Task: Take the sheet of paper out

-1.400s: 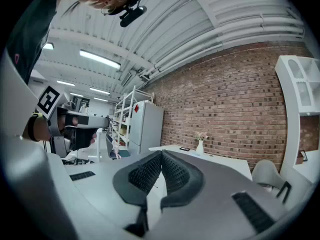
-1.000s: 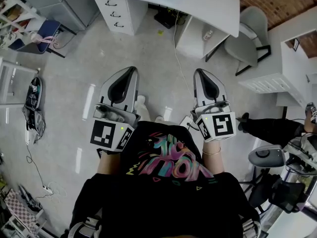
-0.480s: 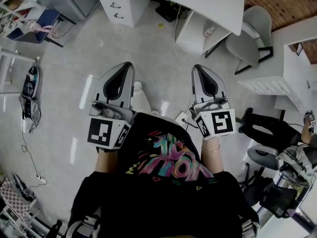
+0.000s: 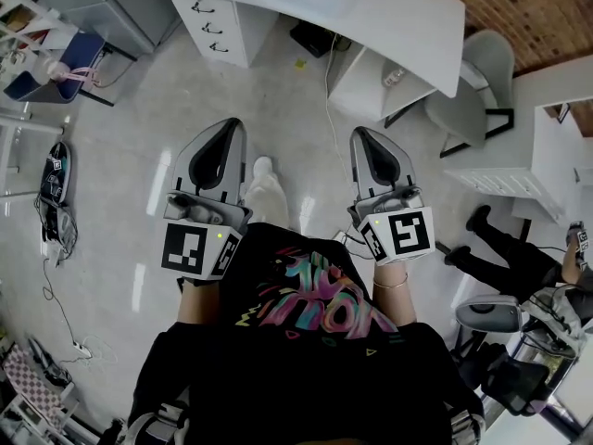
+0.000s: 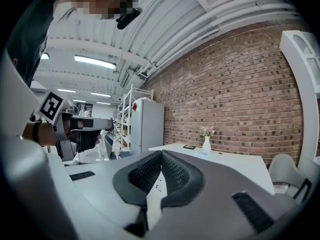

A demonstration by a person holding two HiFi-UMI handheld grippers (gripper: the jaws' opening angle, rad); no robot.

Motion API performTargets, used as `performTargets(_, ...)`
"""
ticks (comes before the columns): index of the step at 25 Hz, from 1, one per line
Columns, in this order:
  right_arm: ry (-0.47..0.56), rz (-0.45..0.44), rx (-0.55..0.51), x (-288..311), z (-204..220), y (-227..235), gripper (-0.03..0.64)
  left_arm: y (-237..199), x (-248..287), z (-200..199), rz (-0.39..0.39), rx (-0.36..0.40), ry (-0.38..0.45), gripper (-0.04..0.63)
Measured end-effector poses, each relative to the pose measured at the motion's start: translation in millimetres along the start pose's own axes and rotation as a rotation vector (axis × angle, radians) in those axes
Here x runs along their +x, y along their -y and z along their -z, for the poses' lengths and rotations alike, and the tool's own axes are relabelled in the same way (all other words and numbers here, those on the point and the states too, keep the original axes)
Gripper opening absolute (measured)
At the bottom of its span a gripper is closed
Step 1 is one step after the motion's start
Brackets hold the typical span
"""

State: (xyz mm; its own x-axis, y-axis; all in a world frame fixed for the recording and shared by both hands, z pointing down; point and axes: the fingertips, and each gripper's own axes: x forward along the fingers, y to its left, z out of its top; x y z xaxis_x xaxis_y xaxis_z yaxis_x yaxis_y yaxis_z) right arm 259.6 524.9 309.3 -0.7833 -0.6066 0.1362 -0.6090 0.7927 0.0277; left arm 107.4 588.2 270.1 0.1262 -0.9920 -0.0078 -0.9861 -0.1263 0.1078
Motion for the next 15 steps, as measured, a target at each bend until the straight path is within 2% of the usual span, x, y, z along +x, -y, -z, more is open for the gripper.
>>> performTargets(9,-0.001,0.027,0.015,144,-30,62,0.018,-100,130,-26,0.035,0.005,-0.001,0.026)
performTargets(15,-0.017,0.036,0.01,225,-37,85,0.018,-160,188,-29,0.036,-0.003,-0.003,0.026)
